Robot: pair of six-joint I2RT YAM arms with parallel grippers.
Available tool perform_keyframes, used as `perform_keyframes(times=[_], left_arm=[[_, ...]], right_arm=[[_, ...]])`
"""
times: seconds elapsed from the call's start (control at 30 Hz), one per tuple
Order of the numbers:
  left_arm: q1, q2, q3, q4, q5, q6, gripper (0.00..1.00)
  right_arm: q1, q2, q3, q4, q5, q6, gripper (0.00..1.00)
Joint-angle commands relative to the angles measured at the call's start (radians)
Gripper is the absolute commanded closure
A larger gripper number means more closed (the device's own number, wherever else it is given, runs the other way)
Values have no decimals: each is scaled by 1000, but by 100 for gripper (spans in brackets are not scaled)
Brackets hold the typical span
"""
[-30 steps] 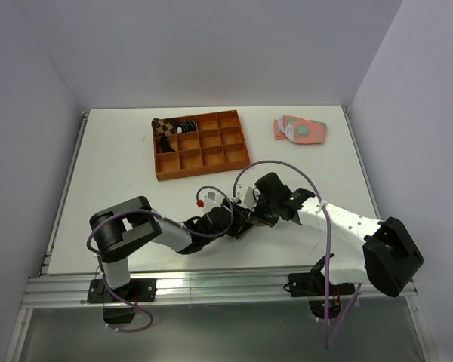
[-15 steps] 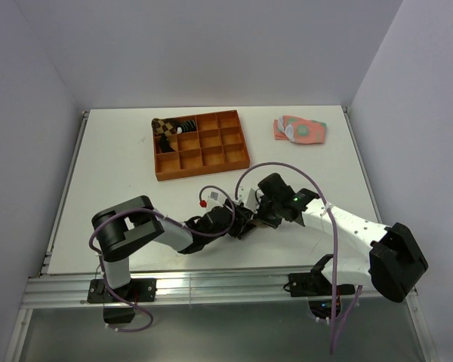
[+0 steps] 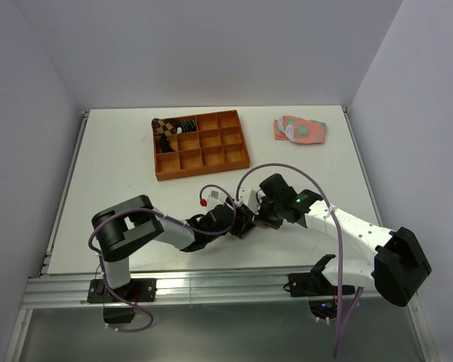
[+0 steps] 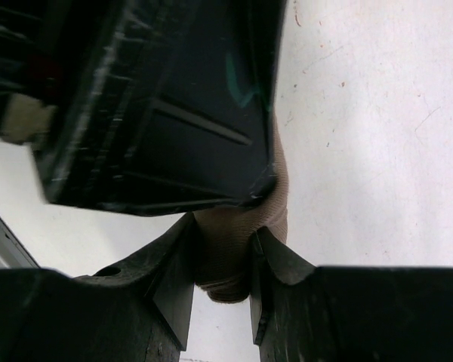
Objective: Roll the socks
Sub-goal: Pick up the sock at the center of the board.
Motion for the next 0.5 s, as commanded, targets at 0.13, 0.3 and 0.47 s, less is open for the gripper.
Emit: perform_keyframes(times=[0.13,0.3,0.47], left_arm=[[22,13,68,-51,-133,-22,35],[22,22,59,-8,-116,3,35],[24,45,60,10,-86,10,38]], right_arm=[[74,-73,47,73,-257,4,100],[76,-73,41,58,-263,-13,100],[77,-75,27,64,-262,-21,100]])
